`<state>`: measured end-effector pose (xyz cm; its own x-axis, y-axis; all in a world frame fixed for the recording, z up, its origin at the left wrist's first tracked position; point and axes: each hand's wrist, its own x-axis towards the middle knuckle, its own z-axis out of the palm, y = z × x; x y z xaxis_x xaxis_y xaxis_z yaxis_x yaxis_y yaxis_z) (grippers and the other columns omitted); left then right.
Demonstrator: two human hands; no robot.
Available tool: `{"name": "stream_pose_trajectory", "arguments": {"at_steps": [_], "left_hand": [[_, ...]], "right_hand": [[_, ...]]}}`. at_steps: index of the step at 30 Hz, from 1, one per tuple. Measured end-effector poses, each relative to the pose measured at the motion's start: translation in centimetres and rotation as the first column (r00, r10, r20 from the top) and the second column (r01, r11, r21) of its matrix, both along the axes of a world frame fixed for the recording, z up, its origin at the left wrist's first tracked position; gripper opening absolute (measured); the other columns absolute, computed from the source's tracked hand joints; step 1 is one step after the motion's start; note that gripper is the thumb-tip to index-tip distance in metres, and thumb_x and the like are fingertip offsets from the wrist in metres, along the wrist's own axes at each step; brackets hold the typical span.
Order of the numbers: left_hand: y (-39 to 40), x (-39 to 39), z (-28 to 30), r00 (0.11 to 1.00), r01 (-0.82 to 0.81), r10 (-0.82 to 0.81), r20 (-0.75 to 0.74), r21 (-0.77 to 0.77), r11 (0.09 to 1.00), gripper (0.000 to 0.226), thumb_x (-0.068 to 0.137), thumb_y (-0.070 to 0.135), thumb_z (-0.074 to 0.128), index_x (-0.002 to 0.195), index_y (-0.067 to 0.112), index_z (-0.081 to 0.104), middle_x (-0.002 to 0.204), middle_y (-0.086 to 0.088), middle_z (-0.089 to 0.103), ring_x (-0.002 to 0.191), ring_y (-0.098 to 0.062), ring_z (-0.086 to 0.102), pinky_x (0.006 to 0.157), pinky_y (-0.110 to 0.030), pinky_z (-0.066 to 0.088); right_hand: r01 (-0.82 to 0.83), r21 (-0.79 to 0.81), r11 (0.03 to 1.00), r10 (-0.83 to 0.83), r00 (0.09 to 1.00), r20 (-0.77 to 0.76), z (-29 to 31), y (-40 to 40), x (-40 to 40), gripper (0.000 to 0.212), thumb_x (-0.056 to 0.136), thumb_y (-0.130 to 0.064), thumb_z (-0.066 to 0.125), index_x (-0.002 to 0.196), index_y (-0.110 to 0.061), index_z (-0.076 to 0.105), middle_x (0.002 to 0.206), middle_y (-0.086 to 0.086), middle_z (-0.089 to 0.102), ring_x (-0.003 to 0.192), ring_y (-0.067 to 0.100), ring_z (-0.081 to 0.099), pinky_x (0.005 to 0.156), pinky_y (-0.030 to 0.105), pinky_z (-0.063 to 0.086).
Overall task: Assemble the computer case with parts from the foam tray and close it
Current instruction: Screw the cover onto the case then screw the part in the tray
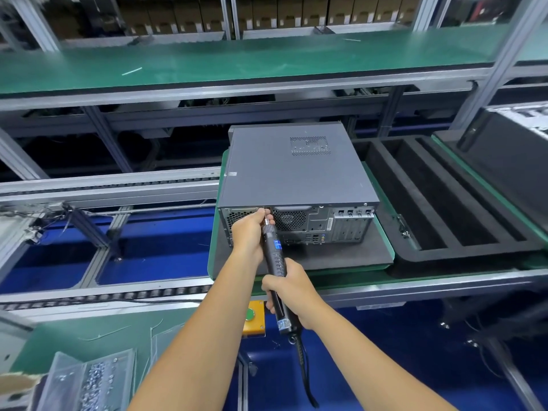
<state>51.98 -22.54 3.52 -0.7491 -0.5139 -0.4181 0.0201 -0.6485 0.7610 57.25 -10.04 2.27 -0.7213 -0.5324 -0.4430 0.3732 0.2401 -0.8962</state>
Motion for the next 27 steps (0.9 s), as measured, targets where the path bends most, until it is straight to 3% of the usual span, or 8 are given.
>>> {"name": "stream_pose_trajectory", "arguments": {"at_steps": [15,27], "left_hand": [[-0.3,0.0,0.4,1.0,-0.007,0.009,-0.017,0.077,0.997,0.015,0.095,0.008,0.053,0.084,0.0,0.06,0.072,-0.007,0.062,0.058,-0.014,0.057,0.055,-0.022,0.053],[-0.3,0.3,0.7,1.0,0.002,-0.003,0.017,0.07,0.998,0.012,0.093,0.007,0.054,0.085,0.002,0.061,0.074,-0.009,0.063,0.062,-0.017,0.058,0.061,-0.027,0.052]], "right_hand": [[0.025,0.022,0.999,-0.025,1.0,0.003,0.4,-0.9,0.2,0.031,0.076,-0.012,0.065,0.102,-0.015,0.05,0.087,0.012,0.056,0.055,0.017,0.06,0.058,0.031,0.054],[0.063,-0.097,0.993,-0.051,0.992,0.118,1.8,-1.2,0.2,0.022,0.078,-0.002,0.061,0.096,-0.007,0.05,0.069,0.01,0.053,0.046,0.018,0.056,0.047,0.028,0.049]]}}
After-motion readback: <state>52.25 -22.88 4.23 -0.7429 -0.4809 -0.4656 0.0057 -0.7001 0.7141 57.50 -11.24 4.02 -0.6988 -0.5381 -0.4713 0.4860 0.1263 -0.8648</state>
